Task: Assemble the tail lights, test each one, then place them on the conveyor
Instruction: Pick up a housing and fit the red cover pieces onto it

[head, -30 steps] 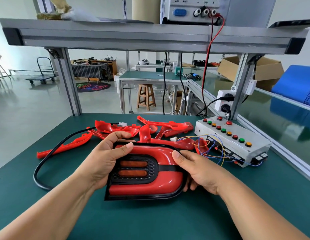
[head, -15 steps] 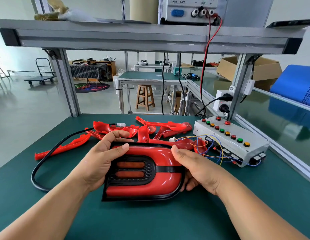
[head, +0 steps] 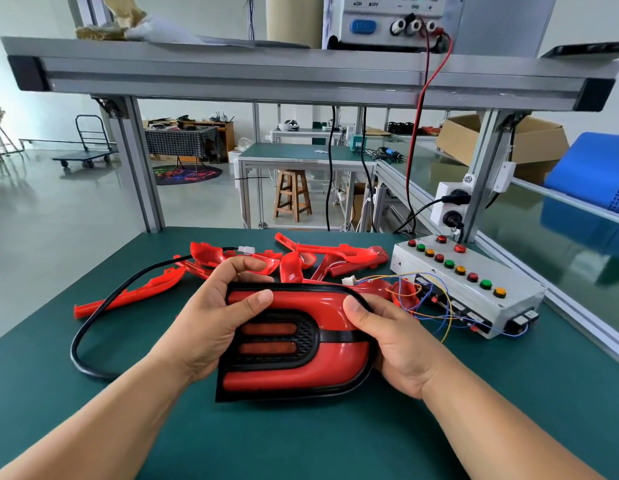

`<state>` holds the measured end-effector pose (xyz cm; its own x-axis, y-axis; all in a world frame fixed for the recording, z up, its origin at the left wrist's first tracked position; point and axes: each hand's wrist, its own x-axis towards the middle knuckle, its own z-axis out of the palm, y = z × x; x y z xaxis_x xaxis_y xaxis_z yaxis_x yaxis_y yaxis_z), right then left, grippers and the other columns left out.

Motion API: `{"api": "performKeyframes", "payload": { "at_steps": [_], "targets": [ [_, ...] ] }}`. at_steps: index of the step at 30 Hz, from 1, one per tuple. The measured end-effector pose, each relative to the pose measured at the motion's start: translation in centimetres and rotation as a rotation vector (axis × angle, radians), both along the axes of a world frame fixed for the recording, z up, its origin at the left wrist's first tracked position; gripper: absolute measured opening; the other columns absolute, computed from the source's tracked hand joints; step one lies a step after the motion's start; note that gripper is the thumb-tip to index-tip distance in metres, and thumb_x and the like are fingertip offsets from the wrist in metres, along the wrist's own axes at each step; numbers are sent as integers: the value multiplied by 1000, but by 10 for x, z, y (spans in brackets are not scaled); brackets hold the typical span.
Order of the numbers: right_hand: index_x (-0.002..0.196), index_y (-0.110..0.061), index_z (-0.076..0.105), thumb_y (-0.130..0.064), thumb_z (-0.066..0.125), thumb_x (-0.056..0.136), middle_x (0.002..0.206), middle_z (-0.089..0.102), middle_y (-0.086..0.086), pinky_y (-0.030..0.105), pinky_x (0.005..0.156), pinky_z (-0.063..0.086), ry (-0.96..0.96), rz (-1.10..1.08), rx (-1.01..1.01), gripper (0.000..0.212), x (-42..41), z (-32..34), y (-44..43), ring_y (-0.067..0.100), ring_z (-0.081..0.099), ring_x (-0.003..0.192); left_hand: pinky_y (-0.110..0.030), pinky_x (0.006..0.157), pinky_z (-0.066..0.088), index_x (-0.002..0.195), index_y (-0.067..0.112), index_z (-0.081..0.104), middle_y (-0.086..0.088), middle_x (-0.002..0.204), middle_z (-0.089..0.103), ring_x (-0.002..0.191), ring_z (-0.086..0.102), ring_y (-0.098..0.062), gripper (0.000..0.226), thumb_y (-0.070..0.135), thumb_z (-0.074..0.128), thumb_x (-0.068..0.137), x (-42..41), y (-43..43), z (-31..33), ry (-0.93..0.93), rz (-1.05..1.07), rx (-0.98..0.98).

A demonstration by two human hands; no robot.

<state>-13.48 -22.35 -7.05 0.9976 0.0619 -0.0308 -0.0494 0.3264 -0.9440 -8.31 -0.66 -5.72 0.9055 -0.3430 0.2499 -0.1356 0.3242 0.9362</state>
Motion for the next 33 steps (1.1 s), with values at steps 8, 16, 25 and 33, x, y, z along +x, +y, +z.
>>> {"api": "performKeyframes", "payload": {
  "at_steps": [8,16,25,33],
  "targets": [
    [104,-3,67,-32,67,74,90,74,10,39,80,57,-7,-91,-33,42,5,2,1,21,70,79,-41,55,58,91,20,58,0,89,69,69,69,-22,22,11,67,72,3,-8,-1,77,44,-37],
    [92,-6,72,-40,66,75,88,75,12,36,73,58,32,-58,-44,38,7,-2,-1,22,70,75,-42,54,58,86,22,58,-9,81,65,64,67,-27,18,14,68,73,7,-10,1,161,25,19],
    [88,-16,78,-49,68,72,96,75,13,41,78,59,61,-27,-62,38,6,-3,-5,24,73,82,-56,84,55,117,20,59,-14,114,68,98,67,-32,33,27,54,85,13,12,1,263,-140,-26],
    [99,-8,74,-53,68,70,105,73,19,52,90,54,66,-22,-81,54,5,-1,-4,31,71,93,-45,80,59,117,12,58,-20,110,70,98,68,-32,27,24,49,95,7,5,-1,227,-34,122]
  ]
}}
